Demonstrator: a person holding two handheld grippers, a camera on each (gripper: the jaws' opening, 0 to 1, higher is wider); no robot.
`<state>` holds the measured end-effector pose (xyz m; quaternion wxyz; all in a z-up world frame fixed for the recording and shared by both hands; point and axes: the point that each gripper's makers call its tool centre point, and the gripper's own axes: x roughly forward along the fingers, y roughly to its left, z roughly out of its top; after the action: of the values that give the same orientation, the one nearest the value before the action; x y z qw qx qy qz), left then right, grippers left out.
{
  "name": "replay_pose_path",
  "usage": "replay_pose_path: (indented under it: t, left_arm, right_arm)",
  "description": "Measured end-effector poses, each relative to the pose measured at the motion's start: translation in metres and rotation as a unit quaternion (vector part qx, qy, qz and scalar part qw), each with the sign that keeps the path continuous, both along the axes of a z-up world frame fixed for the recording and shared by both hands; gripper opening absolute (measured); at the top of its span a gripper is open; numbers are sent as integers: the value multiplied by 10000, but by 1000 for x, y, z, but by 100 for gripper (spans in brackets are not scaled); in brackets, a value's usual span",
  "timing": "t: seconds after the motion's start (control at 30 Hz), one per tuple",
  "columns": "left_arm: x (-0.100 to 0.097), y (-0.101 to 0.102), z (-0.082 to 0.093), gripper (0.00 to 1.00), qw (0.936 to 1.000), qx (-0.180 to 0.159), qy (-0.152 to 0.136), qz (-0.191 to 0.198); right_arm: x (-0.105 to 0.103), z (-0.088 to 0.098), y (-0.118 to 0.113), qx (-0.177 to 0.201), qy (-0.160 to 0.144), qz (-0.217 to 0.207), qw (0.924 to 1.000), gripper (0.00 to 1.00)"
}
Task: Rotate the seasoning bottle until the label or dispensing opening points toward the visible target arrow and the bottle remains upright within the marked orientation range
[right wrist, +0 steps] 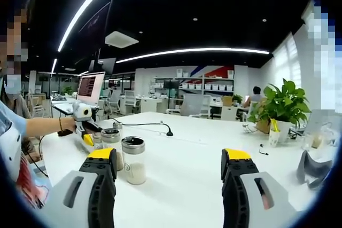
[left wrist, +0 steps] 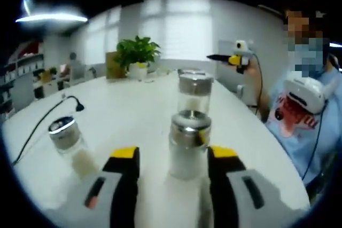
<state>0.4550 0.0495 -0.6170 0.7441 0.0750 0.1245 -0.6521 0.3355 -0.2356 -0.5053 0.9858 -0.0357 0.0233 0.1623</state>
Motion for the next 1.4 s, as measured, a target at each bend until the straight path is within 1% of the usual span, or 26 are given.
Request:
replay_pose_path:
  t: [0.07,0.13,0.17,0.2,0.23,0.3,0.33,0.37,0.43,0.5,0.53,0.6,0.63,0.7,0.8,0.9,0.93,1.0,1.03,1.07,1.1,1.13,1.17,1.2,1.23,1.4]
  left_arm:
    - [-2,2,-1,57,9999,-23,24,159]
    - [-1,4,-1,58,9988,-110,46,478]
    - [1,6,-3,58,9975,-66,85,698]
    - [3,6,-2,58,9959,-116,23,898]
    - [1,6,-3,58,9941,-119,80,1079]
    - [-7,2,-2,60,9929,-269,140,1152]
    - [-8,1,-2,61,9908,-299,194,1305]
    - [-12,-1,-3,60,9909,-275,147,1311]
    - [-14,-5,-2,61,9877,-251,61,1544]
    - [-7,-5,0,61,9784,-313,142,2040]
    - [-3,-5,4,60,9721,-508,258,2276]
    - [-2,-6,5,58,9667,-661,455,2430]
    - [-2,-7,6,59,9648,-699,426,2501]
    - [-3,-9,6,59,9641,-572,238,2584]
    - [-1,-9,8,59,9550,-618,203,2894]
    - [5,-6,7,57,9483,-623,186,3106]
    - [8,-5,6,56,9468,-596,117,3160]
    - [11,-8,6,55,9495,-599,96,3079]
    - [11,-9,6,51,9496,-642,161,3064]
    - [7,-14,6,43,9523,-718,266,2955]
    - [1,-20,9,37,9570,-821,338,2762]
    - [11,-18,18,36,9528,-772,-67,2935]
    - [6,-17,15,36,9550,-651,15,2893]
    - [5,-18,17,36,9557,-644,51,2871]
    - [4,-15,12,36,9559,-662,91,2861]
    - [1,-14,9,36,9584,-651,71,2777]
  right_arm:
    - [0,0,1,15,-8,14,10000,83]
    - [0,0,2,43,4,48,10000,83]
    - [0,-1,2,57,18,73,10000,83]
    - [0,-1,3,66,31,85,9999,83]
    - [0,-1,3,75,36,83,9999,83]
    - [0,-1,2,80,35,64,9999,82]
    - [0,-2,2,88,42,64,9999,82]
    - [0,-2,2,97,48,69,9999,82]
    - [0,-2,2,110,58,80,9999,82]
    - [0,-4,2,119,80,85,9999,82]
    - [1,-5,2,130,104,85,9998,82]
    - [1,-6,2,137,123,76,9998,82]
    - [1,-6,1,133,126,65,9998,82]
    - [1,-6,1,112,122,41,9999,82]
    - [1,-6,2,131,132,45,9998,82]
    - [1,-7,4,132,144,83,9998,82]
    - [2,-7,4,130,148,95,9998,82]
    - [2,-7,4,134,155,106,9997,82]
    - [2,-8,4,141,167,108,9997,82]
    - [2,-8,4,148,174,101,9997,82]
    - [2,-8,3,149,176,88,9997,82]
    - [2,-9,2,149,182,71,9997,82]
    - [2,-9,2,149,188,63,9997,81]
    - [2,-9,1,152,192,59,9997,81]
    - [2,-9,1,154,198,58,9997,81]
    - [2,-10,2,152,219,65,9996,81]
